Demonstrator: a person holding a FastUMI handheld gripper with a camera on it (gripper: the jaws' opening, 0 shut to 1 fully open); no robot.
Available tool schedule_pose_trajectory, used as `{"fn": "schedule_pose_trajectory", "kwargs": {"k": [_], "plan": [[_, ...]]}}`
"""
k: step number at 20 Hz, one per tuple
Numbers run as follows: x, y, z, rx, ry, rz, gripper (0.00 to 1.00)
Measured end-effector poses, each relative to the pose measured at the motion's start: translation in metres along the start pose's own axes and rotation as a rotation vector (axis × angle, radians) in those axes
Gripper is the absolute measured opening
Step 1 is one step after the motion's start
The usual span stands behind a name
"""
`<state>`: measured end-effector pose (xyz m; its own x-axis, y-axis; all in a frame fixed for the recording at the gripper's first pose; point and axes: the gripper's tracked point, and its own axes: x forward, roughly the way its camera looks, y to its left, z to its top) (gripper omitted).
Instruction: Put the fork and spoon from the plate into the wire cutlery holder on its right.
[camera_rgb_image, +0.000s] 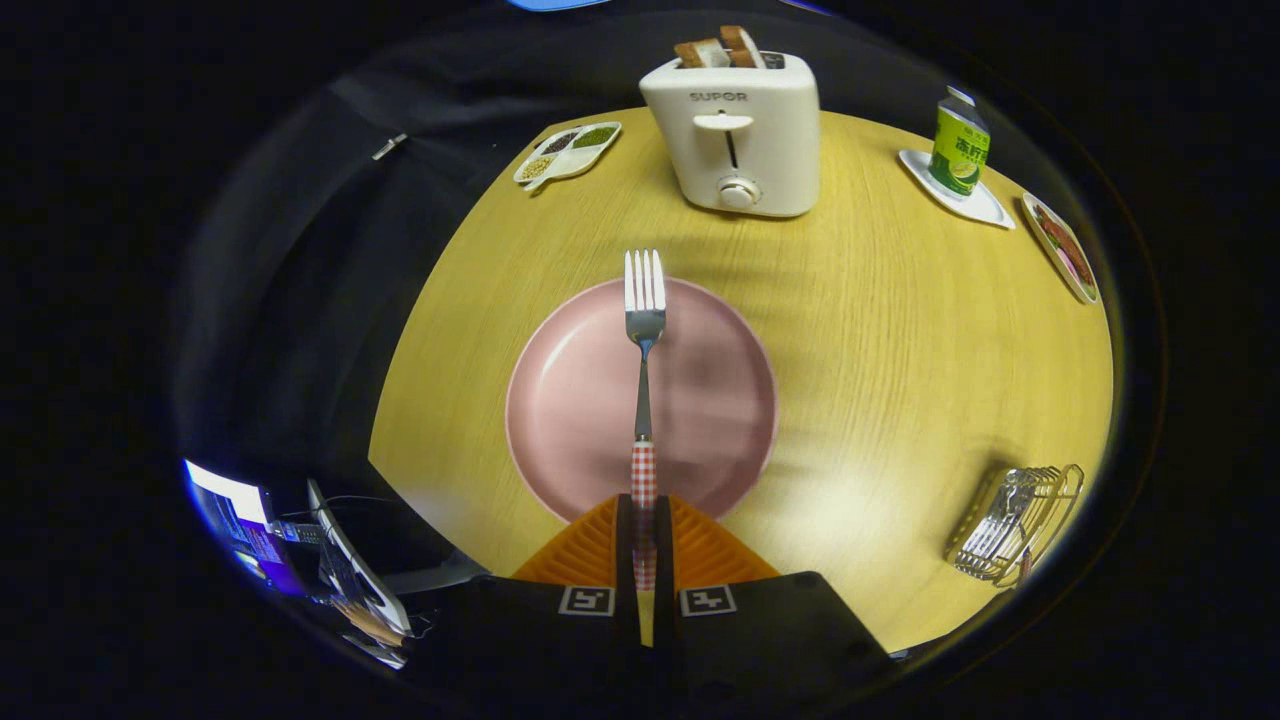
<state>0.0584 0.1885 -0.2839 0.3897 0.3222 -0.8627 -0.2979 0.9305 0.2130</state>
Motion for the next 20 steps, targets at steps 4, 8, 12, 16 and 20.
{"fn": "schedule_pose_trajectory", "kwargs": {"k": [4,8,12,16,20], "plan": [[-0.042,-0.036,-0.005,-0.012,-0.03,-0.024,0.09],[-0.087,-0.062,-0.012,0.037,-0.04,-0.003,0.09],[-0.125,-0.091,-0.024,0.056,-0.029,-0.003,0.09],[-0.164,-0.125,-0.039,0.062,0.007,-0.007,0.09],[-0.201,-0.156,-0.054,0.065,0.071,-0.009,0.09]]}}
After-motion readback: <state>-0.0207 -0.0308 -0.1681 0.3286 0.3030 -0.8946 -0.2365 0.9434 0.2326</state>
